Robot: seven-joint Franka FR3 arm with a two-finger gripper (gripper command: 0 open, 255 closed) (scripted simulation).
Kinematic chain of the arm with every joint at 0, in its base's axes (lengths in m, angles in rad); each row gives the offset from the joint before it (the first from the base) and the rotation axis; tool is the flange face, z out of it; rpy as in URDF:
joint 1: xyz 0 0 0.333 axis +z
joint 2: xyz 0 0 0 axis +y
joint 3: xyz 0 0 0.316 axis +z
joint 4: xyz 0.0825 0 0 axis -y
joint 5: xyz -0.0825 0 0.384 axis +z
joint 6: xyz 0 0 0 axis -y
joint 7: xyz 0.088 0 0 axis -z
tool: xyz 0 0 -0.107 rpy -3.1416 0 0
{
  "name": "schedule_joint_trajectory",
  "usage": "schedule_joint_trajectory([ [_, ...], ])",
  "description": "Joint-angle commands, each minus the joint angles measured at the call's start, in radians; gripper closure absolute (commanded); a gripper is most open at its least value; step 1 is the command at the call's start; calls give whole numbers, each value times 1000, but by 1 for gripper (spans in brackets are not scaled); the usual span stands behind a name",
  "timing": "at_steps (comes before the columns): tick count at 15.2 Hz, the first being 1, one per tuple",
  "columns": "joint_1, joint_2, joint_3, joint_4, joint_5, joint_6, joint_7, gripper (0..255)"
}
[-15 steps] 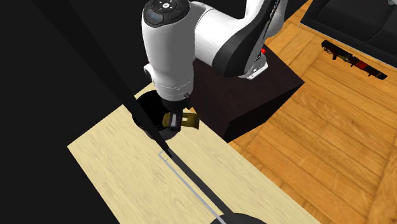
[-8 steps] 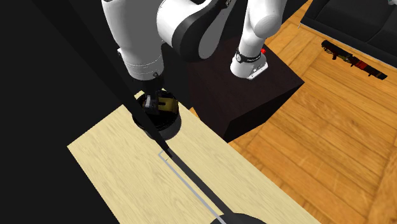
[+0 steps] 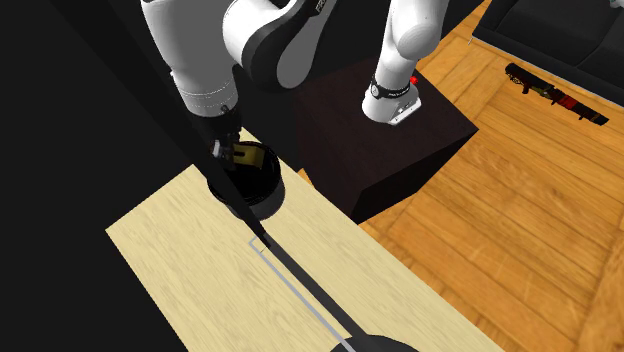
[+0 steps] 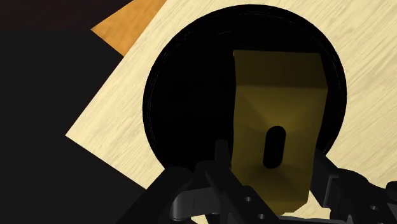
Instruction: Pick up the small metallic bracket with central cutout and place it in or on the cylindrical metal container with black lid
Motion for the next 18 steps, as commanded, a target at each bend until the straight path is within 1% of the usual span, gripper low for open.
schedule_joint_trajectory([
  [1,2,19,-2,-14,-19,29,10,255],
  [9,23,113,-24,-51,-116,134,76,255],
  [17,23,113,-25,-51,-116,134,76,255],
  [18,24,113,-25,-50,-117,134,76,0],
])
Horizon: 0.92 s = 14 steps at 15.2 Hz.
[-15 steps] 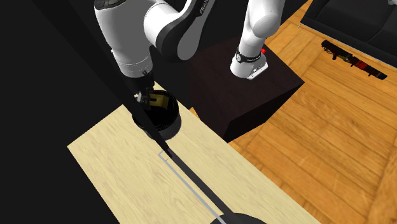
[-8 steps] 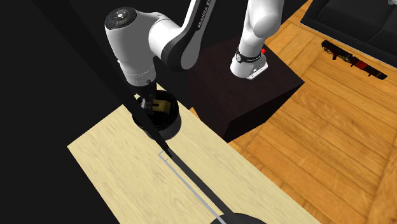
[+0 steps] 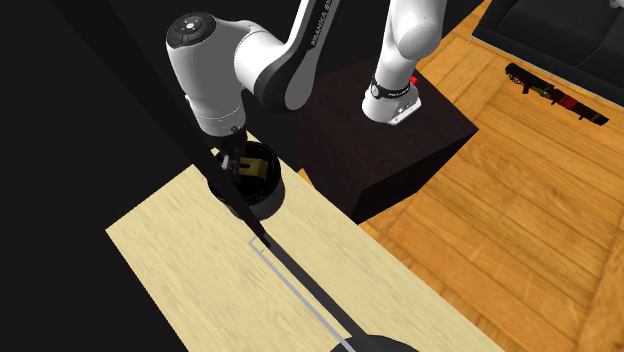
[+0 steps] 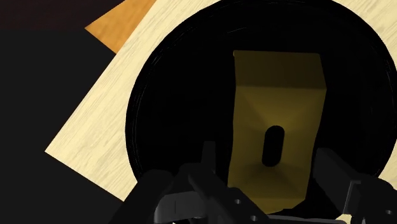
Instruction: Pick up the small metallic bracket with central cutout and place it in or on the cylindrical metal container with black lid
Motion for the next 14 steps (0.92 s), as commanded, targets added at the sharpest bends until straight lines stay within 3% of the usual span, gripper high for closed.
schedule_joint_trajectory([
  [1,0,1,0,-1,0,1,0,0],
  [5,0,1,0,0,0,0,0,0],
  [9,-35,-121,30,24,125,-114,-88,0],
  [14,-33,-121,28,24,126,-114,-88,0],
])
